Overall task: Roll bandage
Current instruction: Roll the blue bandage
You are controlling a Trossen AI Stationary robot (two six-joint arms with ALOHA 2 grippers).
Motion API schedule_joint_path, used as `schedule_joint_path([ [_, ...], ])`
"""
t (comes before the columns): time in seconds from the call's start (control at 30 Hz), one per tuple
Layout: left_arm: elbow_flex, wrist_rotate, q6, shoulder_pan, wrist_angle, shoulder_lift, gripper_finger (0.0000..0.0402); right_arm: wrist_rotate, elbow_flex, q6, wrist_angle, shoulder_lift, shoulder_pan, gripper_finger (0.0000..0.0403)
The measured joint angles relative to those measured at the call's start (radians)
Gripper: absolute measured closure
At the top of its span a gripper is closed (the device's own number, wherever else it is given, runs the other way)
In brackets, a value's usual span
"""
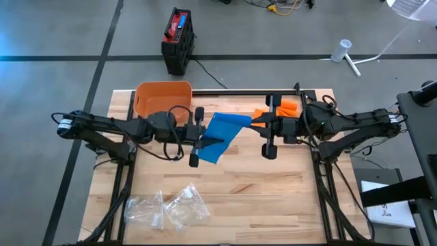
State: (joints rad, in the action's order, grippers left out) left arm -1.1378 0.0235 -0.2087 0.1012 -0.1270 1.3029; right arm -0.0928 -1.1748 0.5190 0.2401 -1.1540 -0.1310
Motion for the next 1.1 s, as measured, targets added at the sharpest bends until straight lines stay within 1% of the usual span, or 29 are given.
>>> schedule_joint_path([
  [0.1,0.000,0.000,0.005,0.014,-0.020,-0.001,0.0401,-0.035,0.000,0.028,0.005,0.000,0.000,0.0400],
  [0.2,0.000,-0.001,0.006,0.019,-0.071,0.003,0.0401,-0.042,0.000,0.058,0.026,-0.005,0.000,0.0400],
  [0.4,0.000,-0.008,0.047,0.031,-0.150,0.019,0.0401,-0.132,0.000,0.173,0.023,-0.012,0.000,0.0400],
  [0.47,0.000,-0.011,0.069,0.038,-0.180,0.016,0.0401,-0.144,0.002,0.218,0.014,-0.013,0.000,0.0400],
  [0.53,0.000,-0.025,0.089,0.046,-0.194,0.012,0.0401,-0.147,0.002,0.259,0.003,-0.013,0.000,0.0400],
  [0.6,0.000,-0.060,0.109,0.050,-0.218,0.009,0.0401,-0.173,0.002,0.277,-0.003,-0.013,0.000,0.0400],
  [0.67,0.000,-0.104,0.131,0.054,-0.258,0.006,0.0402,-0.202,0.002,0.292,-0.010,-0.013,0.000,0.0400],
  [0.77,0.000,-0.155,0.161,0.055,-0.309,0.006,0.0402,-0.211,0.002,0.308,-0.021,-0.013,0.000,0.0400],
  [1.0,0.000,-0.163,0.182,0.055,-0.446,0.023,0.0402,-0.225,0.006,0.311,-0.050,-0.035,0.005,0.0400],
  [1.1,0.000,-0.163,0.193,0.055,-0.481,0.046,0.0402,-0.266,0.005,0.305,-0.048,-0.061,0.017,0.0400],
])
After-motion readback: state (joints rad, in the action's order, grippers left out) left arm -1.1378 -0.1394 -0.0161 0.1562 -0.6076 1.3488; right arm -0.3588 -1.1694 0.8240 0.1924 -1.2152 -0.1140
